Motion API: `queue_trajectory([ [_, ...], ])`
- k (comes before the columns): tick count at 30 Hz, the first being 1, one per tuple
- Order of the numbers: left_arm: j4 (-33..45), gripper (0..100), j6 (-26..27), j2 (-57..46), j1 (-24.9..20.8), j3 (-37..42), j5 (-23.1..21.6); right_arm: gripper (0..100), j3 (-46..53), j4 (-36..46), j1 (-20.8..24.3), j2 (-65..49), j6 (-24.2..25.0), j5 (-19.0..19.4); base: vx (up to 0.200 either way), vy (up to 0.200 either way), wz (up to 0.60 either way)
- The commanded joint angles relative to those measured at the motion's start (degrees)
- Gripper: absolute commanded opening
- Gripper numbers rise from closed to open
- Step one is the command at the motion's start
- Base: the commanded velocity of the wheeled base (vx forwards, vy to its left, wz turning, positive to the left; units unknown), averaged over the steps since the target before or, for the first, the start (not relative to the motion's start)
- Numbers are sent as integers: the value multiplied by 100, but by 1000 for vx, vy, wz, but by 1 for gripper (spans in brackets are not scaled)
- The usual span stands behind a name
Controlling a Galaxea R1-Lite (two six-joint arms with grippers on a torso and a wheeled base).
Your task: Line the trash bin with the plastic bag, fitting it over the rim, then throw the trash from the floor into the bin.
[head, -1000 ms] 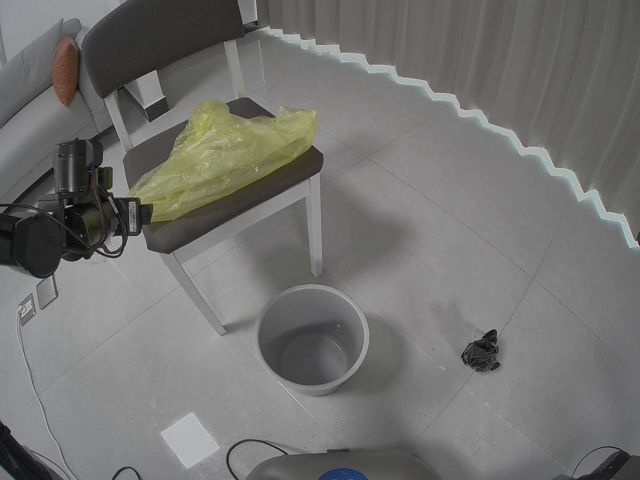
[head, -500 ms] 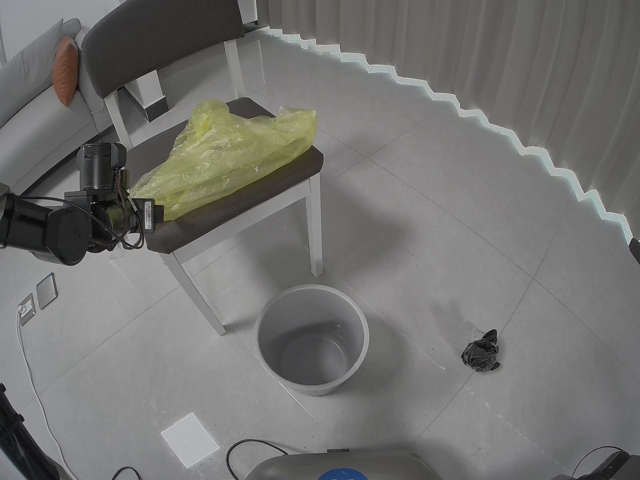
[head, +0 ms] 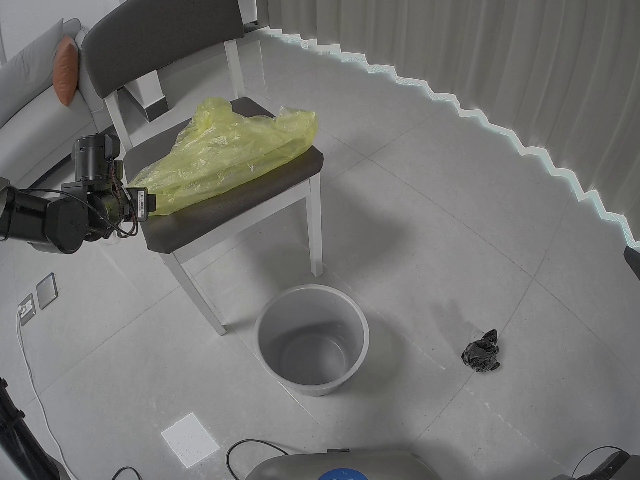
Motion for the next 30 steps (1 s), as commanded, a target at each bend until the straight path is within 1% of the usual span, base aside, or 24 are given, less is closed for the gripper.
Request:
queue_trajectory([
  [1,21,100,-1,-163,8,-2,1,100,20,1,7,-31,-38,2,0,0,0],
  [5,30,100,-1,-189,52,-28,1,100,28,1,16,-23,-38,2,0,0,0],
  [9,21,100,122,-154,201,-64,-7,100,37,9,25,-5,-38,2,0,0,0],
  [14,21,100,131,-128,307,-72,-51,100,37,18,25,-14,-47,2,0,0,0],
  [20,3,100,122,-75,307,42,-51,100,90,1,33,-5,-56,11,0,0,0],
  [22,-14,100,122,-22,281,86,-51,100,107,1,33,-23,-135,63,0,0,0],
  [30,-32,100,122,224,298,-151,-7,100,107,9,33,-5,-135,63,0,0,0],
])
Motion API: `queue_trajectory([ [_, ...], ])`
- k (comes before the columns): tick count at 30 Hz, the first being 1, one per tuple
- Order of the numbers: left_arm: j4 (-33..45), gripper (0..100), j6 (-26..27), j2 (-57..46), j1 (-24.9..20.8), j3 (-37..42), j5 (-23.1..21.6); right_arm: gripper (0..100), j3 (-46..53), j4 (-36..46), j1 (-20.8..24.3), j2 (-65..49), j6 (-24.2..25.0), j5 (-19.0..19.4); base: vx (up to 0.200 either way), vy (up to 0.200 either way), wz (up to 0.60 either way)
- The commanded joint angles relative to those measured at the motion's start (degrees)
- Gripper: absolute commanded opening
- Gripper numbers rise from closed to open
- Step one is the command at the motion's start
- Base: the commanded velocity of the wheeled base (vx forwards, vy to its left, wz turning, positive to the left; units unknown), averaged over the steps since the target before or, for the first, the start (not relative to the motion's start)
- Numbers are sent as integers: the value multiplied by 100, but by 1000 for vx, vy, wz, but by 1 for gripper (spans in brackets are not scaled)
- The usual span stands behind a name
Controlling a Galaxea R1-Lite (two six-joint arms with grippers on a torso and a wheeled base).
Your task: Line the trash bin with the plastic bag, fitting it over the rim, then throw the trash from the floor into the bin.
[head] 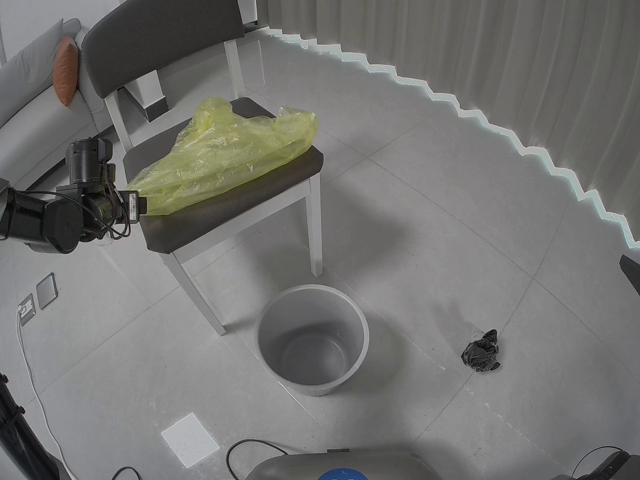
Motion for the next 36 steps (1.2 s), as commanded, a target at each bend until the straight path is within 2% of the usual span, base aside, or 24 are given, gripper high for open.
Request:
queue_trajectory([
  [1,-1,100,-5,174,12,-182,18,100,0,7,1,5,-1,1,0,0,0],
  [30,-159,100,-31,472,73,-639,18,100,79,-11,1,101,-9,1,0,0,0],
  [31,-159,0,-22,472,91,-639,18,100,79,-11,1,101,-1,1,0,0,0],
  [36,-159,0,-31,481,100,-639,18,100,106,-11,1,145,-27,10,0,0,0],
])
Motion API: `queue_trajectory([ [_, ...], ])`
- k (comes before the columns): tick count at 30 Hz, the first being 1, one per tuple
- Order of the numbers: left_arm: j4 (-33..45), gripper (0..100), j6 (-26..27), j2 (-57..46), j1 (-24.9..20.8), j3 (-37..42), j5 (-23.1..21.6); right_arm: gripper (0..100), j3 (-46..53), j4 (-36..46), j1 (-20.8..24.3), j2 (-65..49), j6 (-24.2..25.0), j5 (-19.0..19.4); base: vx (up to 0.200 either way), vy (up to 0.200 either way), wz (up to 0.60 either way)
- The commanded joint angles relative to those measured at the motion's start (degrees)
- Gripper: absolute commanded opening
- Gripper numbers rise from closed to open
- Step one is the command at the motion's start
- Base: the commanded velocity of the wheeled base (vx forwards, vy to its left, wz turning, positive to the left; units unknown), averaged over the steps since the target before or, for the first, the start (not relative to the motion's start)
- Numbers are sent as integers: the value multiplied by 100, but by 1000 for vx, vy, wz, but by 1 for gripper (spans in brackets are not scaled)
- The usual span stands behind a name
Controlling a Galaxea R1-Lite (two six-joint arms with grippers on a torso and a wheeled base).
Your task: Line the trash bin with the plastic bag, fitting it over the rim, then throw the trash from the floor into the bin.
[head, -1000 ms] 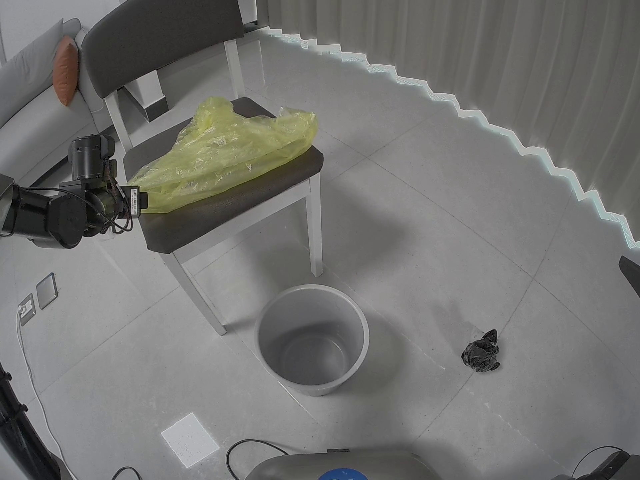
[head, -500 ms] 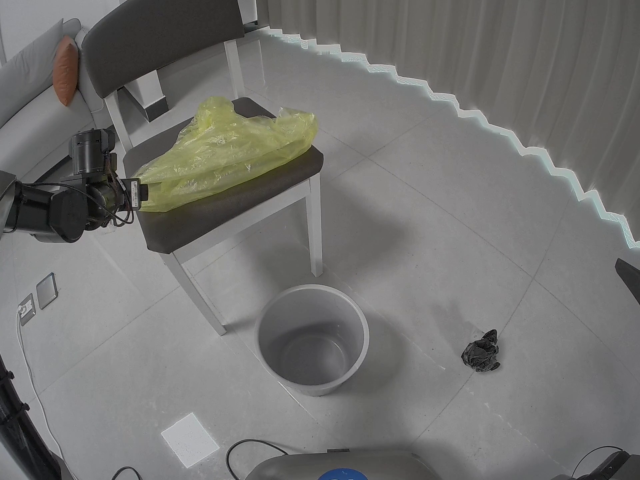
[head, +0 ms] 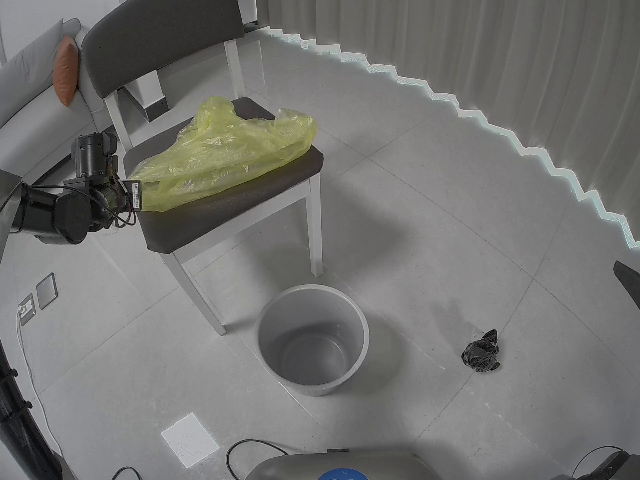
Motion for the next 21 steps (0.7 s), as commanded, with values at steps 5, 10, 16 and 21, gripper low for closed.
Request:
queue_trajectory([
  [5,-3,0,8,-25,35,9,-5,100,52,-11,3,77,-31,4,0,0,0],
  [10,-3,0,-18,-51,105,36,-23,100,52,-11,3,42,-66,4,0,0,0],
  [16,-3,0,-1,-367,87,97,-67,100,60,-11,3,59,-110,4,0,0,0],
  [21,14,0,26,-833,-106,150,-181,100,69,-11,12,33,-145,4,0,0,0],
])
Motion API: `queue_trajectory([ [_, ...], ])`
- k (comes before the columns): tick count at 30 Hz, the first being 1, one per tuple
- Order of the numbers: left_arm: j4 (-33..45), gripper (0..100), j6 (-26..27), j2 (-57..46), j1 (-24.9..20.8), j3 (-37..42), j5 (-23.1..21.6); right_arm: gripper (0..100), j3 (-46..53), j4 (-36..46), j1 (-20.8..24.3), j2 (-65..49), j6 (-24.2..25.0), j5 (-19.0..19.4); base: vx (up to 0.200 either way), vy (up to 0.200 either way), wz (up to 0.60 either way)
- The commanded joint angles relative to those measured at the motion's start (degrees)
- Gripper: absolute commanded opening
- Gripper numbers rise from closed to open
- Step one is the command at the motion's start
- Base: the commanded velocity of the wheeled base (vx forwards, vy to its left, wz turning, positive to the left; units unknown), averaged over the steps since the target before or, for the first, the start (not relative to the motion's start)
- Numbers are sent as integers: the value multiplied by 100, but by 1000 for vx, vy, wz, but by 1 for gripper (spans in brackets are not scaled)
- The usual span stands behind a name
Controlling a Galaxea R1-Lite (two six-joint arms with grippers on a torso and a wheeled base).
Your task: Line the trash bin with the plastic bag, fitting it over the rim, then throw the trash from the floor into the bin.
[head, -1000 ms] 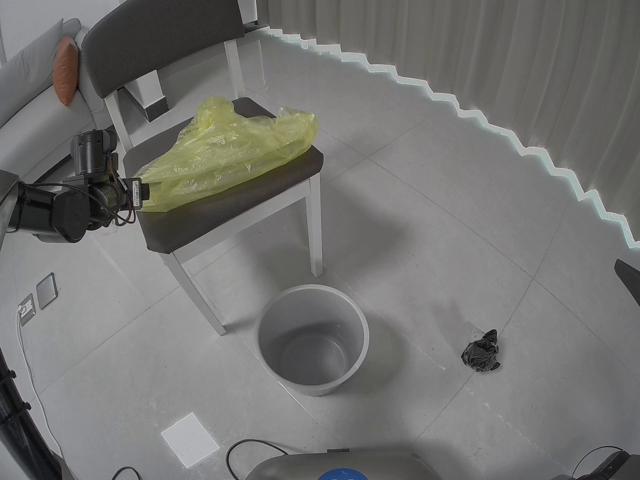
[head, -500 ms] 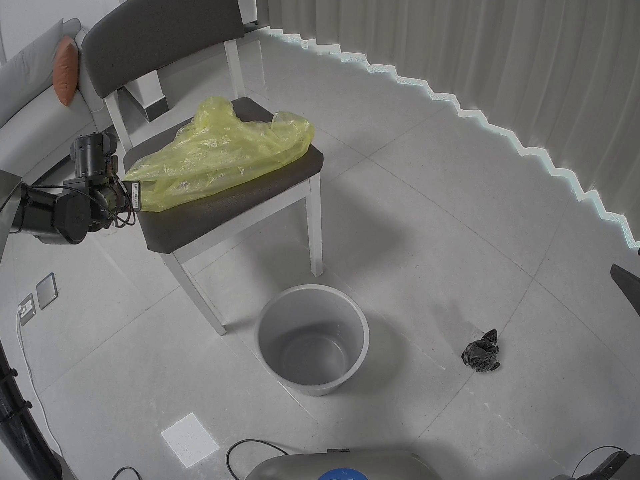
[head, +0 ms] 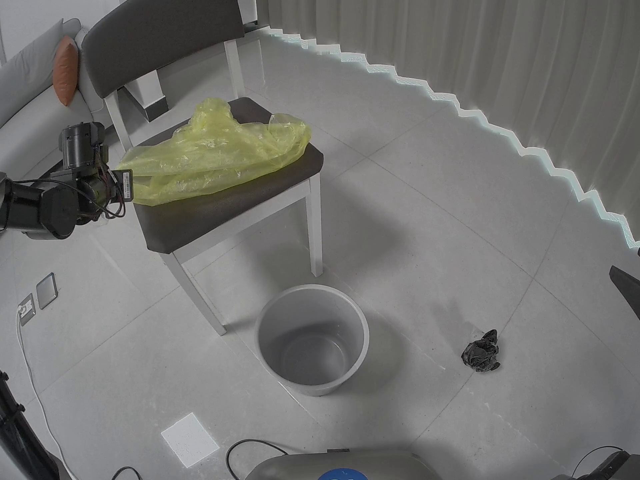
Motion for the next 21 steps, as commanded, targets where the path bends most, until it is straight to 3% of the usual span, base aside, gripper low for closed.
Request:
queue_trajectory([
  [1,29,0,20,-607,-224,59,-120,100,26,-4,9,-19,-48,1,0,0,0],
  [16,64,0,995,-1942,-1463,173,-208,100,105,-4,27,-28,-154,10,0,0,0],
  [21,64,0,1672,-2215,-1911,41,-217,100,122,-12,106,-2,-154,36,0,0,0],
])
